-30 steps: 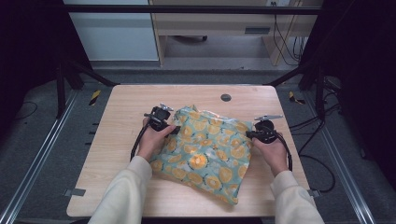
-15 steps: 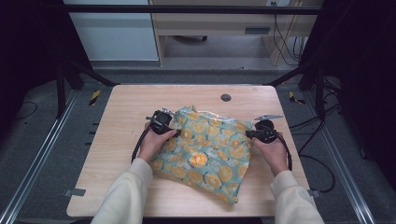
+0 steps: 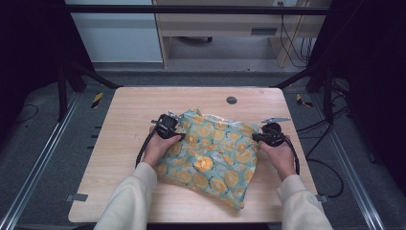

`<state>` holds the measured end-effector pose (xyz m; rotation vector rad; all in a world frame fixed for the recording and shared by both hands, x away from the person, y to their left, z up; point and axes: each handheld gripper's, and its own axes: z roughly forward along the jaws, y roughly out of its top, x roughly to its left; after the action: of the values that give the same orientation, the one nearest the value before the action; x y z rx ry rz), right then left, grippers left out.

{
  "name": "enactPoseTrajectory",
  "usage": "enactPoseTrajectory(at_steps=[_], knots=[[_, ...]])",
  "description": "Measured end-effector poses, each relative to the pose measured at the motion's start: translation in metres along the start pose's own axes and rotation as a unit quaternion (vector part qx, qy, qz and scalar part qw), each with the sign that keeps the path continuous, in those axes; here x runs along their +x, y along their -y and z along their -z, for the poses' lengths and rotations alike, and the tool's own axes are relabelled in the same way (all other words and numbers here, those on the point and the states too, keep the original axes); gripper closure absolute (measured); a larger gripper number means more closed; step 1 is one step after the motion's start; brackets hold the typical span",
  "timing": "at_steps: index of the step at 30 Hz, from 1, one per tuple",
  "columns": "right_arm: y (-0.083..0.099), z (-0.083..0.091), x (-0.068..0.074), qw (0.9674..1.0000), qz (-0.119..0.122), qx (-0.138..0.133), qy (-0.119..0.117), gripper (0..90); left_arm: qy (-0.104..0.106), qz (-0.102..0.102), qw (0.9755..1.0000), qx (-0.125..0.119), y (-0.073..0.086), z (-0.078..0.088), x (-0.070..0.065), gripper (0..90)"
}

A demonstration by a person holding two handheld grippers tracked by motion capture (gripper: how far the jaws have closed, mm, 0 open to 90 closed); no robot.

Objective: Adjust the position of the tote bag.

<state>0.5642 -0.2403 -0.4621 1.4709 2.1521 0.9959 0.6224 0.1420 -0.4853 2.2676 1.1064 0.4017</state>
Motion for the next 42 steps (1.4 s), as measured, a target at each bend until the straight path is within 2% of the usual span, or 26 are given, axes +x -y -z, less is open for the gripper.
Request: enactPoseTrajectory(at_steps=[2,6,10,18,24,29,32,33,34,35,36,37,42], knots=[[0.000,0.000,0.000,1.0000,0.000,-0.001,0.001,85.4,0.000,-0.001,1.0000,-0.001,0.000,0.000,0.000,58.3],[0.000,0.001,-0.001,1.0000,0.001,-0.003,0.000,85.7,-0.002,-0.014,0.9999,-0.004,0.001,0.001,-0.002,75.6],[0.000,0.001,-0.001,1.0000,0.001,-0.004,0.002,86.0,0.007,-0.014,0.9999,-0.006,0.002,0.002,-0.002,88.2],[-0.003,0.004,-0.003,1.0000,0.005,-0.008,0.001,87.4,-0.002,-0.018,0.9997,-0.016,0.000,0.008,-0.003,90.0],[-0.010,0.014,-0.003,0.9997,0.011,-0.023,0.000,88.4,-0.012,-0.021,0.9989,-0.040,-0.003,0.022,-0.003,90.0],[-0.014,0.028,-0.003,0.9991,0.014,-0.041,0.001,88.8,-0.019,-0.032,0.9970,-0.067,-0.007,0.044,-0.008,90.0],[-0.014,0.032,-0.003,0.9987,0.016,-0.048,0.000,88.9,-0.022,-0.036,0.9964,-0.074,-0.008,0.052,-0.010,90.0],[-0.014,0.037,-0.002,0.9984,0.019,-0.054,0.000,89.0,-0.030,-0.045,0.9953,-0.080,-0.008,0.059,-0.013,90.0],[-0.014,0.037,-0.002,0.9984,0.019,-0.054,0.000,89.0,-0.030,-0.045,0.9953,-0.080,-0.008,0.059,-0.013,90.0],[-0.015,0.042,0.000,0.9978,0.026,-0.061,-0.001,89.2,-0.038,-0.050,0.9942,-0.088,-0.009,0.066,-0.015,90.0],[-0.015,0.042,0.000,0.9978,0.026,-0.061,-0.001,89.2,-0.038,-0.050,0.9942,-0.088,-0.009,0.066,-0.015,90.0],[-0.015,0.047,0.002,0.9973,0.031,-0.067,0.000,89.3,-0.047,-0.056,0.9929,-0.094,-0.008,0.071,-0.016,90.0],[-0.017,0.058,0.005,0.9956,0.043,-0.084,0.002,89.4,-0.050,-0.055,0.9916,-0.106,-0.007,0.078,-0.018,90.0]])
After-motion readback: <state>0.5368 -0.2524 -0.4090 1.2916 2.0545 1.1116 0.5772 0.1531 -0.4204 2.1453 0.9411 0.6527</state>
